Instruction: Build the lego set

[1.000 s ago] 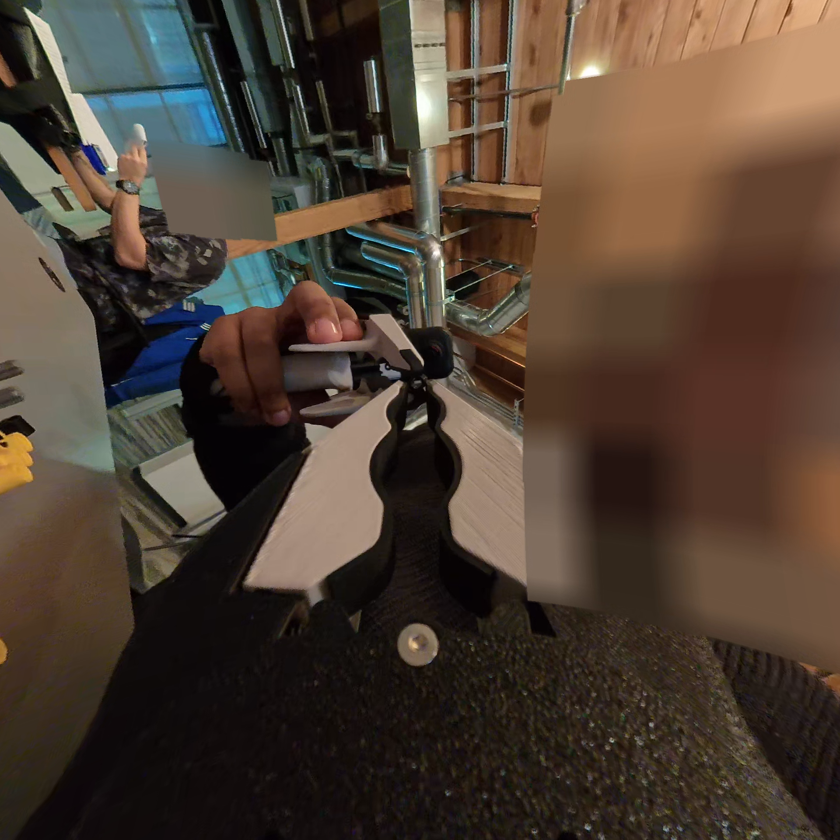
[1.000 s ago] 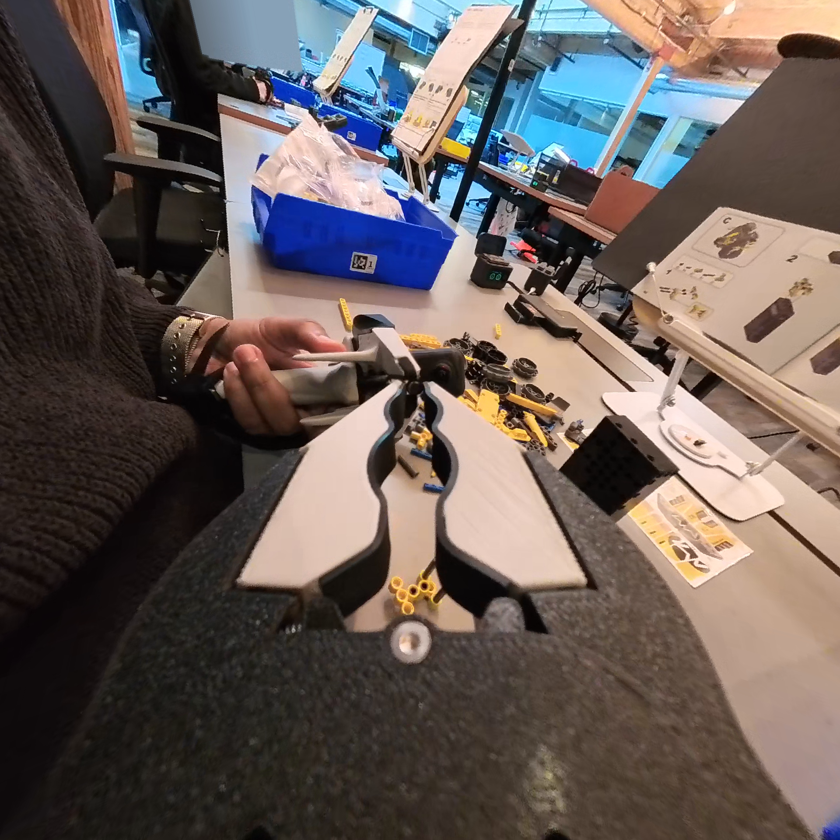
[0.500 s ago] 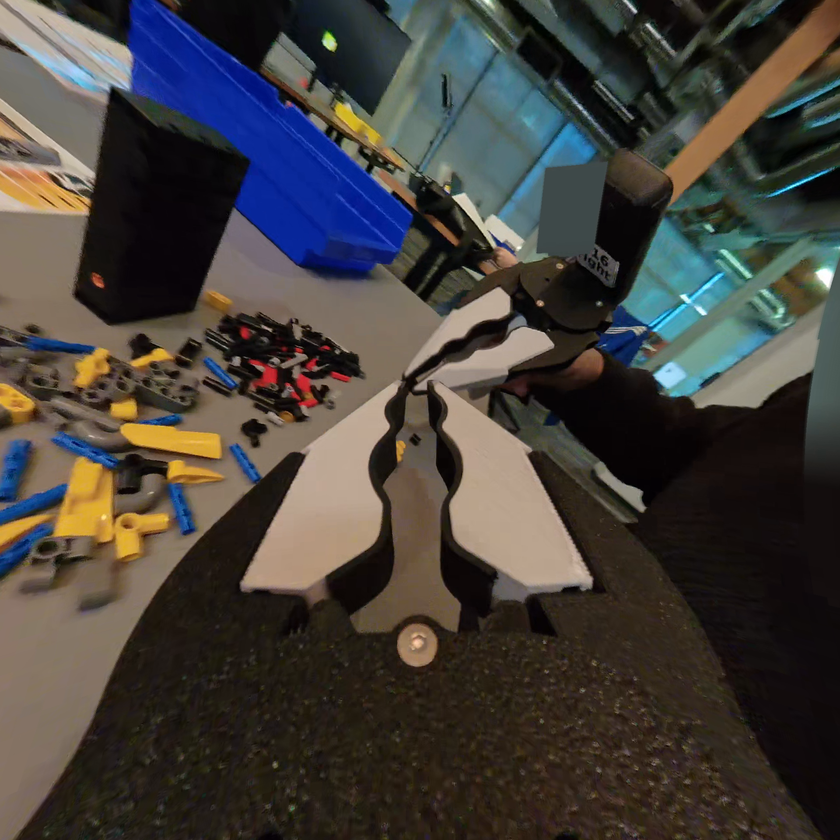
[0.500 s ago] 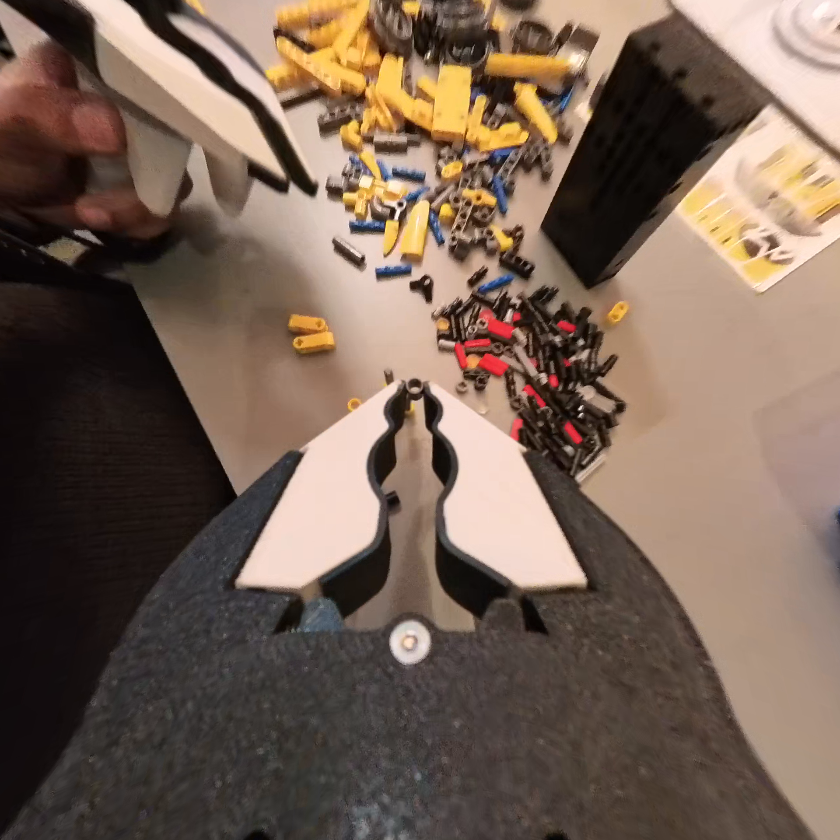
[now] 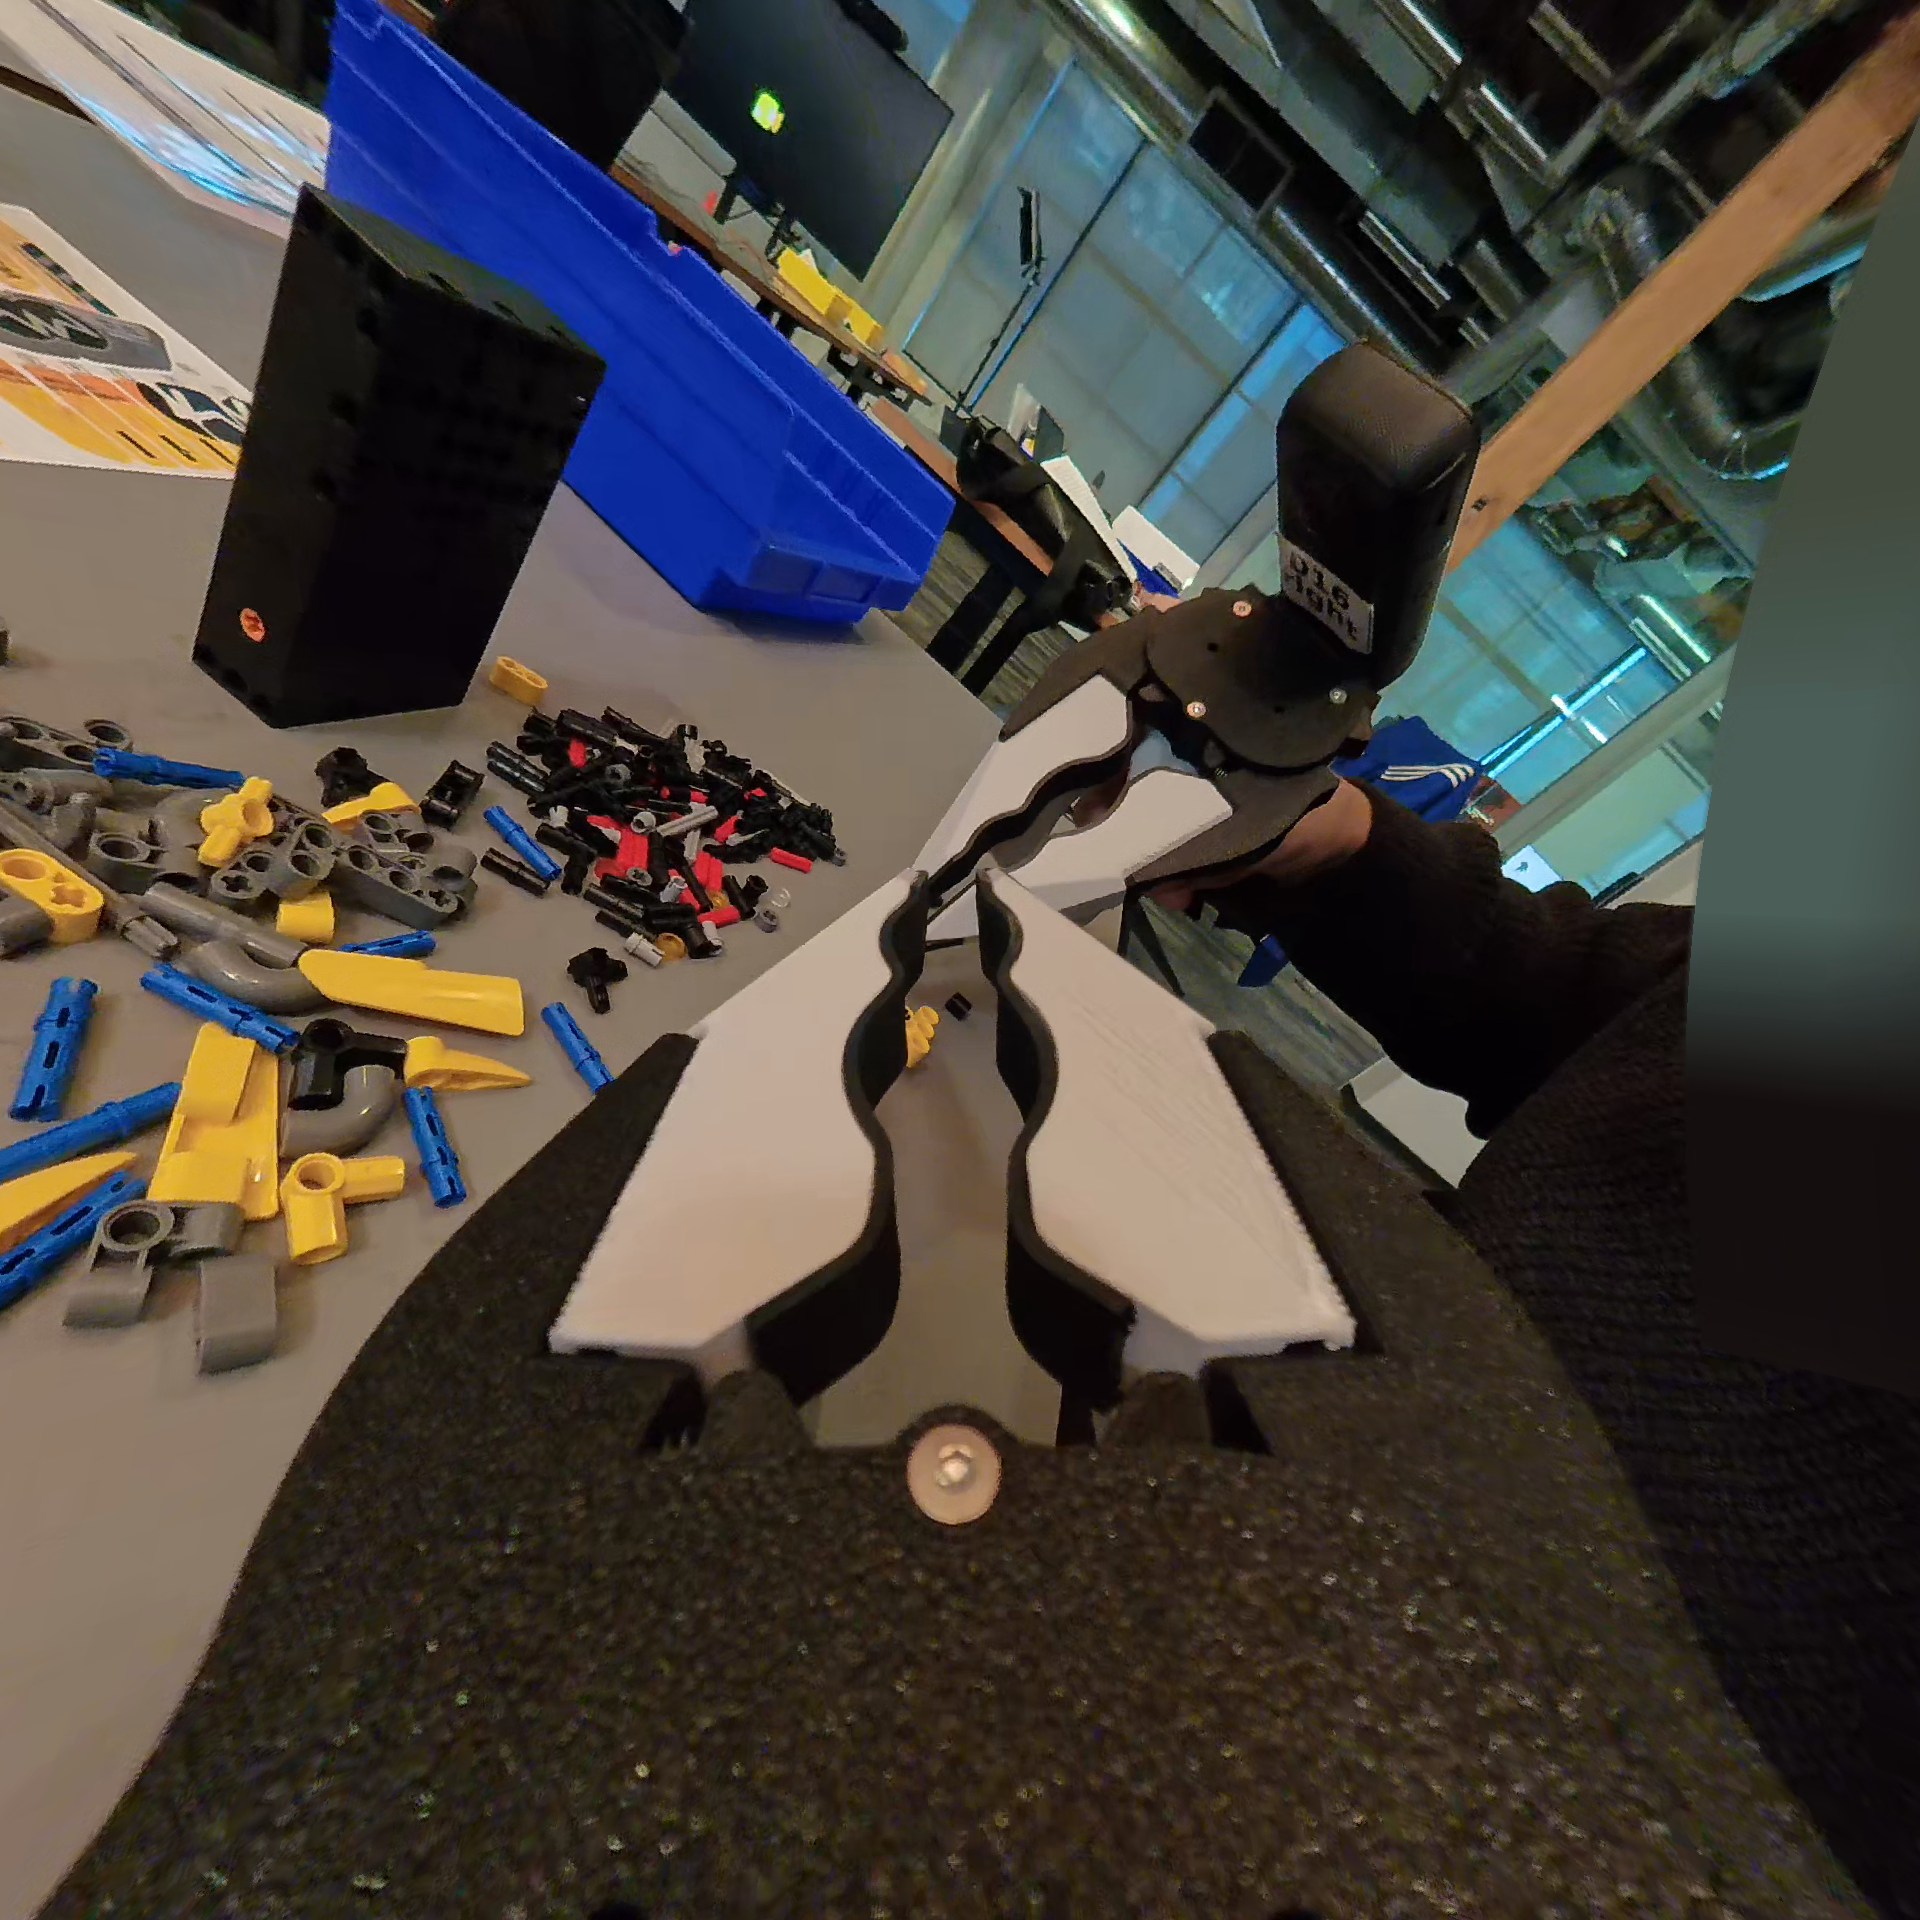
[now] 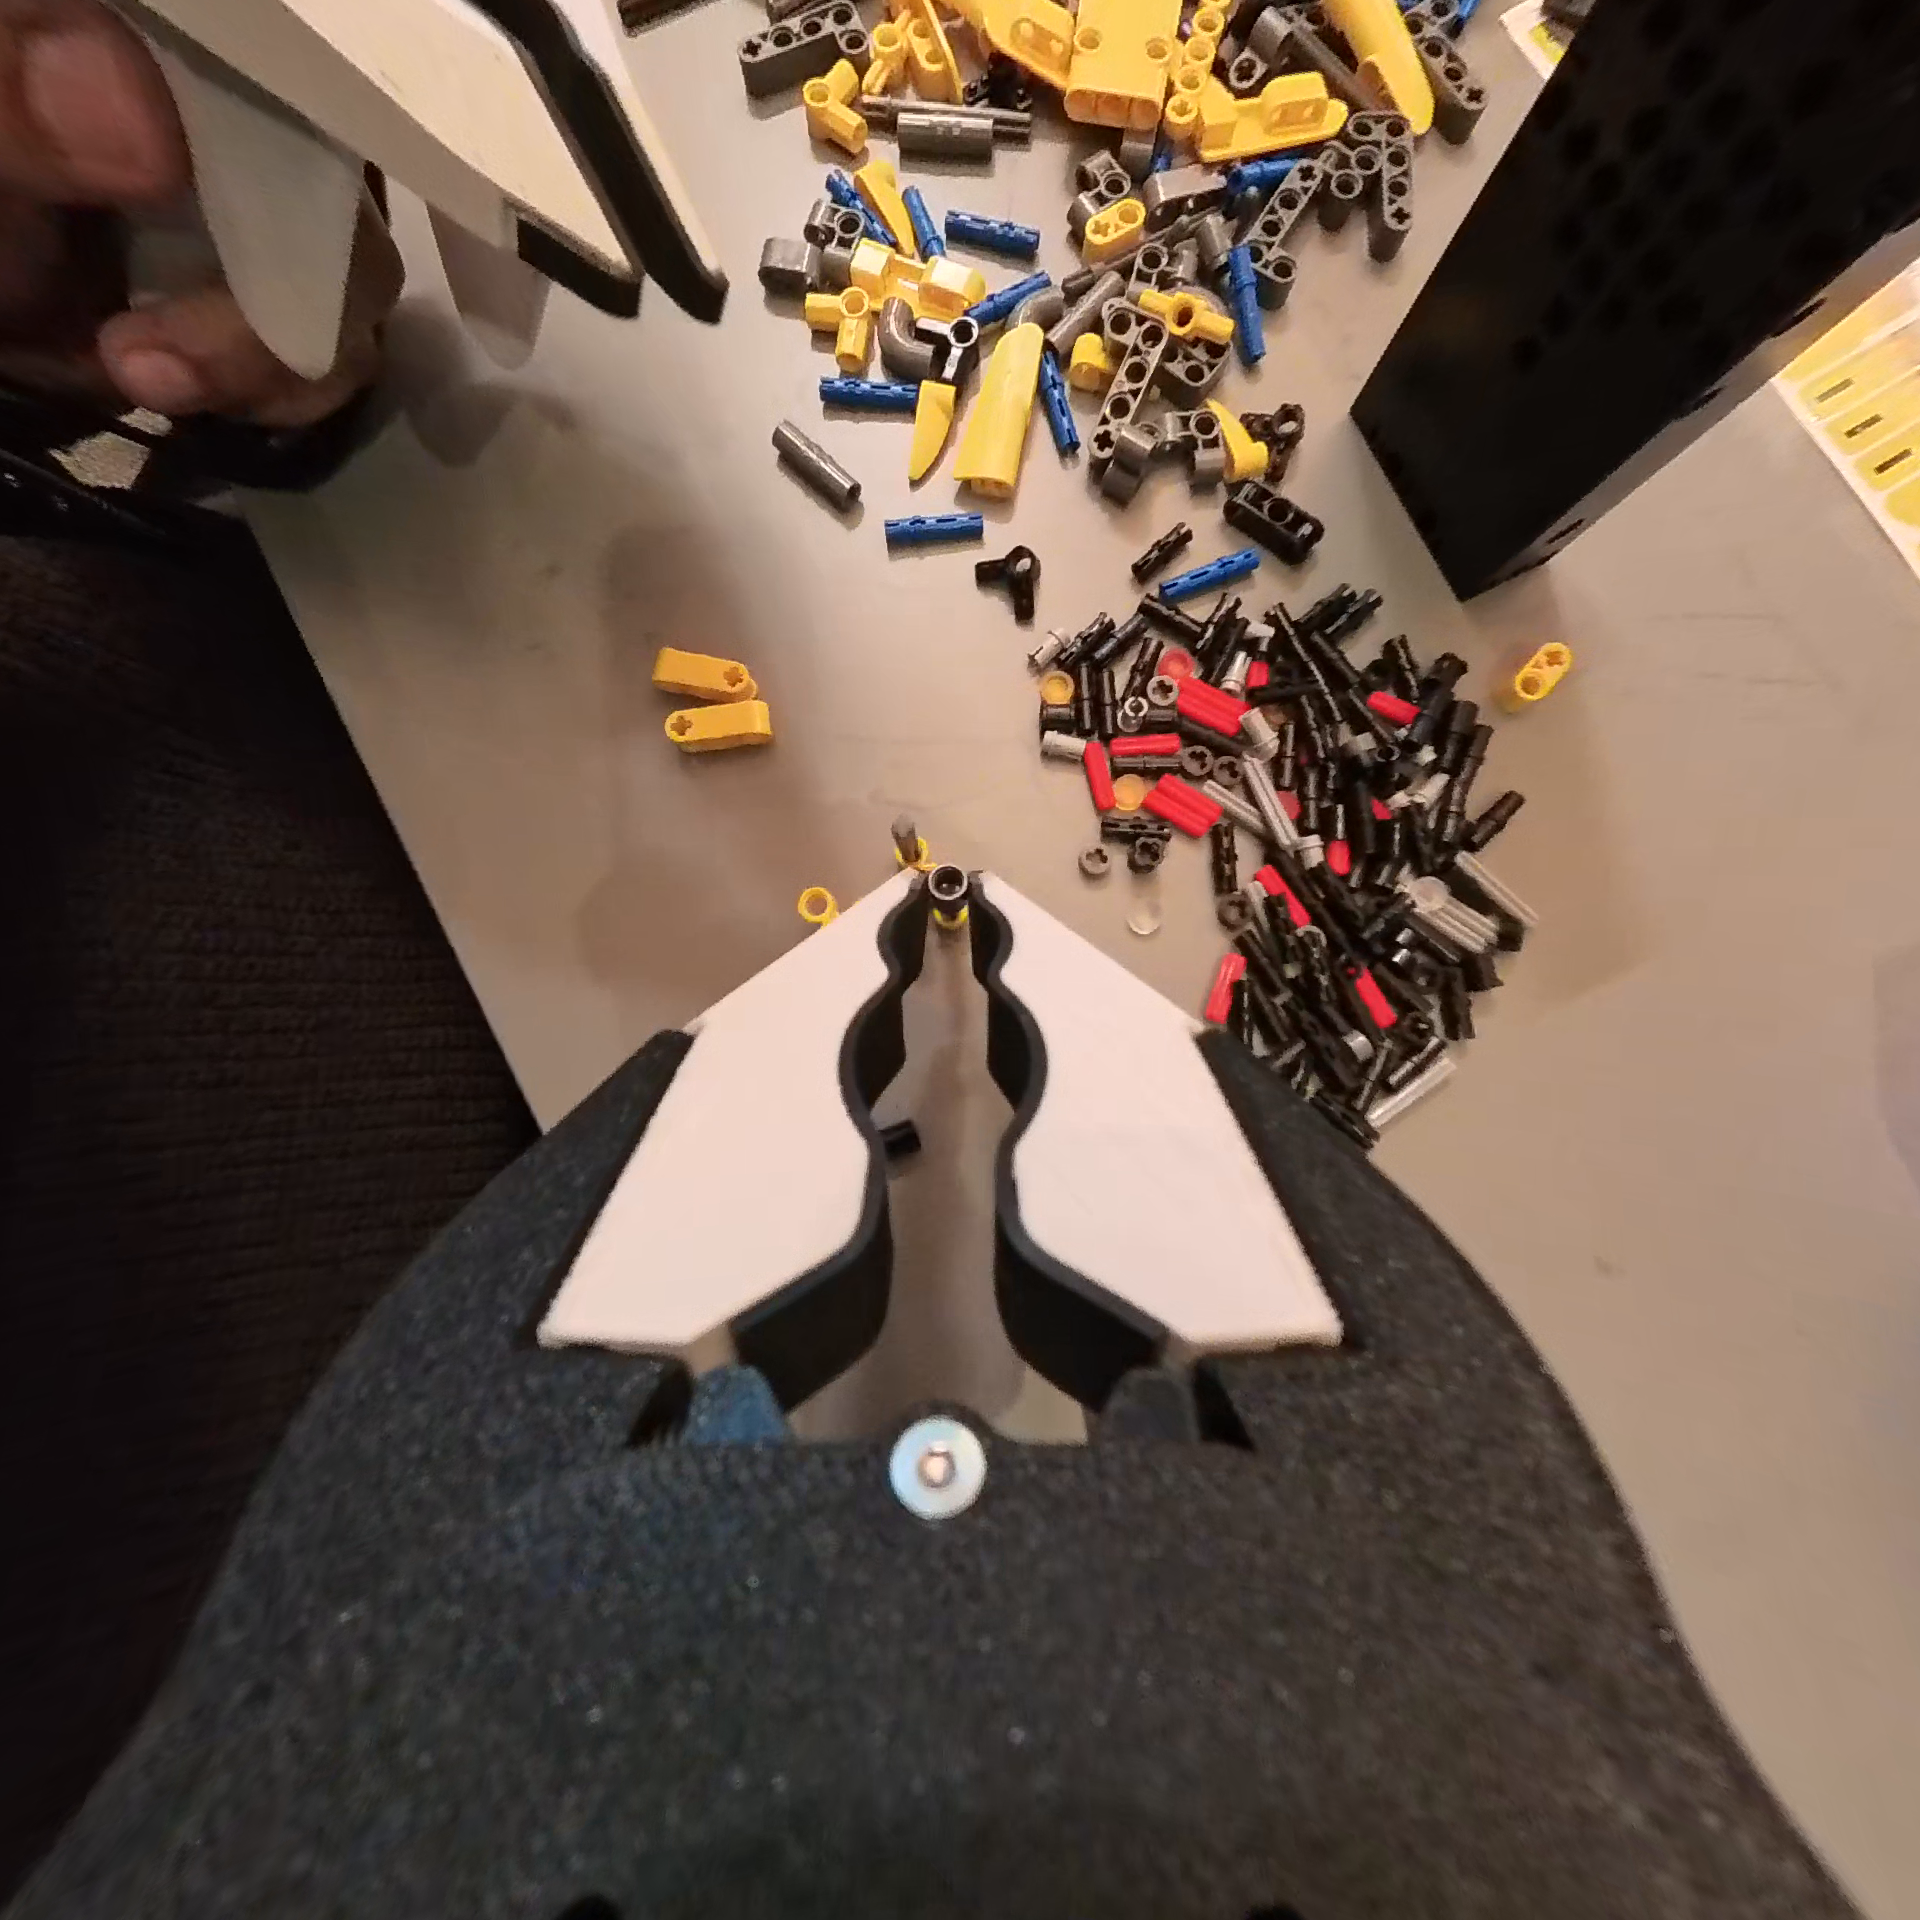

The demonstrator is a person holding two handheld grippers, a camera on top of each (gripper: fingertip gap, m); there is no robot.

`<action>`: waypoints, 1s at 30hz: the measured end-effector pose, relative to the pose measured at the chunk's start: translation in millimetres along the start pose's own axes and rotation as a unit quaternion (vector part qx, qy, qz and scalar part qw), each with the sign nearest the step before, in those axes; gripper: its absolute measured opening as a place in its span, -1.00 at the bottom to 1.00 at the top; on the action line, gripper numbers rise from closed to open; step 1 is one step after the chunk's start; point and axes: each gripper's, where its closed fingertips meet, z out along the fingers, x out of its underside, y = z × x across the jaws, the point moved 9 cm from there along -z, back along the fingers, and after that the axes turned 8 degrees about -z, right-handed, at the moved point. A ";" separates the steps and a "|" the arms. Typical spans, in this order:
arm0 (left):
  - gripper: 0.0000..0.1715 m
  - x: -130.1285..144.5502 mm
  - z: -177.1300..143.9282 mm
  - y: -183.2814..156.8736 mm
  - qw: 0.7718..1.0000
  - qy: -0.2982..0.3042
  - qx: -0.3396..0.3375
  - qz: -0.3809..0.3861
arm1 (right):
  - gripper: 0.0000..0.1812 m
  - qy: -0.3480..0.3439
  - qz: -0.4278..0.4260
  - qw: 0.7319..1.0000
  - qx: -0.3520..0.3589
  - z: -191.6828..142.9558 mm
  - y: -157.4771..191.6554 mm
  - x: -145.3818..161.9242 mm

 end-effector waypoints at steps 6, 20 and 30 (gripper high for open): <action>-0.90 -0.4 -0.4 1.1 1.000 -0.002 0.003 -0.005 | -0.92 -0.007 0.001 1.000 -0.004 3.3 -0.2 2.8; -0.90 -0.3 0.1 1.5 1.000 0.000 0.004 -0.005 | -0.91 -0.009 0.005 1.000 0.013 2.8 0.6 7.5; -0.90 -0.3 -0.2 1.7 1.000 -0.002 0.004 -0.005 | -0.77 0.004 0.016 1.000 0.020 -12.5 5.6 18.1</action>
